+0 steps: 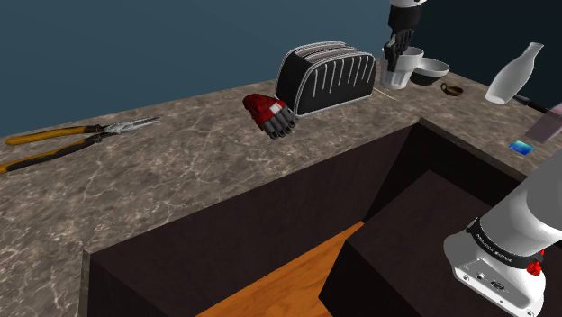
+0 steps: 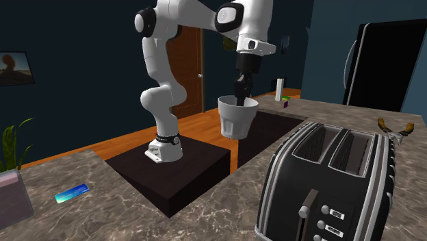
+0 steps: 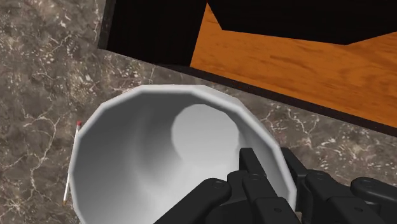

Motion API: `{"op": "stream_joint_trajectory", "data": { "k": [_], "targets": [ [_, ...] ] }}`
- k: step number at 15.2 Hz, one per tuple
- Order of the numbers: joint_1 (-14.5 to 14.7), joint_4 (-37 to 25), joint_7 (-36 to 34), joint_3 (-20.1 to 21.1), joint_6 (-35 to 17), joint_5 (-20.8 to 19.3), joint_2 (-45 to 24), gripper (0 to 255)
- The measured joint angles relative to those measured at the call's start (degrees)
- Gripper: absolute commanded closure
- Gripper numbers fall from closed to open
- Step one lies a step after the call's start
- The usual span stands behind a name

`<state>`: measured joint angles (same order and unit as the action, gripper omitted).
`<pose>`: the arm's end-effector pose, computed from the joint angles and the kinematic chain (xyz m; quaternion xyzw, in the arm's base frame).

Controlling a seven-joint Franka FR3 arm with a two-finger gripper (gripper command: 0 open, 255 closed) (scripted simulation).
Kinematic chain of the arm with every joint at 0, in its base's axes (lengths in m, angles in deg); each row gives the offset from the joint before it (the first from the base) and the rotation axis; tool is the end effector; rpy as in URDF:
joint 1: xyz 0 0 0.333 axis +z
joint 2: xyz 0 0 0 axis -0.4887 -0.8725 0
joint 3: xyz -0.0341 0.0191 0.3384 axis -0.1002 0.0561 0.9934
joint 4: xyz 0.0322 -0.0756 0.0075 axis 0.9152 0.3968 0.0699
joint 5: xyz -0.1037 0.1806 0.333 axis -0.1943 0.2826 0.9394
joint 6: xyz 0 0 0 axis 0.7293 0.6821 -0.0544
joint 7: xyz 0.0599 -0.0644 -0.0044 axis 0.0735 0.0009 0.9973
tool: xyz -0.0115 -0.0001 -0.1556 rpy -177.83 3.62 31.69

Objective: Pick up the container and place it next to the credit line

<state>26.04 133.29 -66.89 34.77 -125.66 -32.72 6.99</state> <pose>0.4695 -0.0773 0.5047 0.9924 0.0762 -0.0340 0.0903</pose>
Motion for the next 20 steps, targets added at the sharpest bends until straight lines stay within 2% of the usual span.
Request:
{"op": "stream_joint_trajectory", "data": {
  "k": [8,20],
  "targets": [
    [-4.1,9.7,8.6,-6.0,-1.3,-3.2,10.2,255],
    [-11.2,15.2,23.3,-17.2,-2.6,-10.1,18.3,255]
  ]
}}
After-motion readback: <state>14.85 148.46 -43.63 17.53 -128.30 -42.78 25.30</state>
